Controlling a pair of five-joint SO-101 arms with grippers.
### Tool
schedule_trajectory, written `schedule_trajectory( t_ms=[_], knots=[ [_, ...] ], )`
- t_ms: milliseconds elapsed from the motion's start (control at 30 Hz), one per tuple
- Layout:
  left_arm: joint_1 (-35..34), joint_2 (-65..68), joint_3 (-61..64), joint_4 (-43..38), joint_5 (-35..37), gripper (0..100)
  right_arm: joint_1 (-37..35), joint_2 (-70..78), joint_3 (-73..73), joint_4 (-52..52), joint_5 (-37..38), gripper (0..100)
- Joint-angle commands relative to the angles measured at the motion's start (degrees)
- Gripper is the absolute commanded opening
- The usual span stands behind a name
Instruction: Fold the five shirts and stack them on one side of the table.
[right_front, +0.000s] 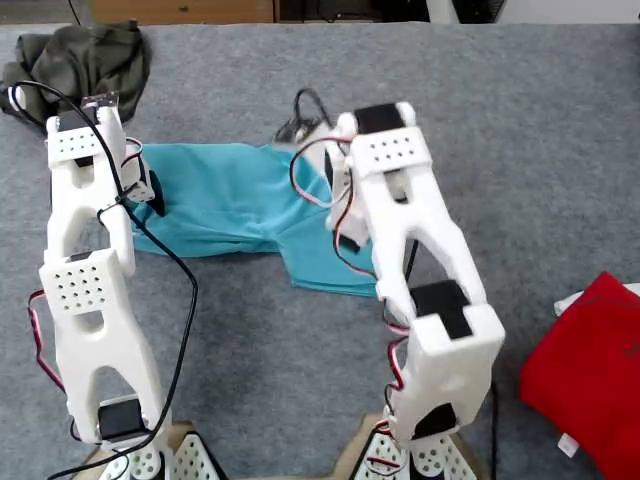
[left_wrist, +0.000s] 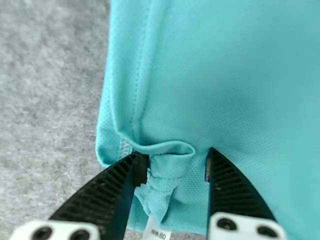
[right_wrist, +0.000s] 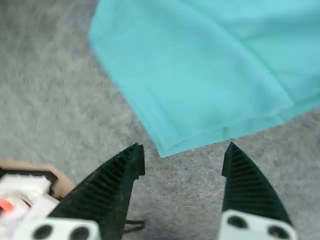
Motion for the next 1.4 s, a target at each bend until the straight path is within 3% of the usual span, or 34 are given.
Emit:
schedule_trajectory(
  t_ms=[0, 267, 533, 667, 933, 1367],
  knots=[
    [1.2, -0.2, -1.1, -1.5, -0.4, 21, -1.5, -6.7, 5.7, -1.1, 8.7, 26.7],
    [1.2, -0.2, -1.1, -1.4, -0.4, 21, -3.9, -15.2, 17.2, -4.7, 16.9, 26.5],
    [1.1, -0.1, -1.4, -1.4, -0.4, 21, -9.6, -29.0, 43.4, -27.9, 18.5, 26.4],
    [1.1, -0.1, -1.4, -1.4, -0.4, 21, -9.5, -29.0, 48.4, -36.0, 15.3, 26.4],
    [1.1, 0.0, -1.5, -1.4, -0.4, 21, -9.0, -23.3, 48.4, -40.1, 14.9, 26.3],
    [1.0, 0.0, -1.6, -1.4, -0.4, 21, -8.5, -22.0, 50.9, -38.3, 14.0, 26.3]
  ],
)
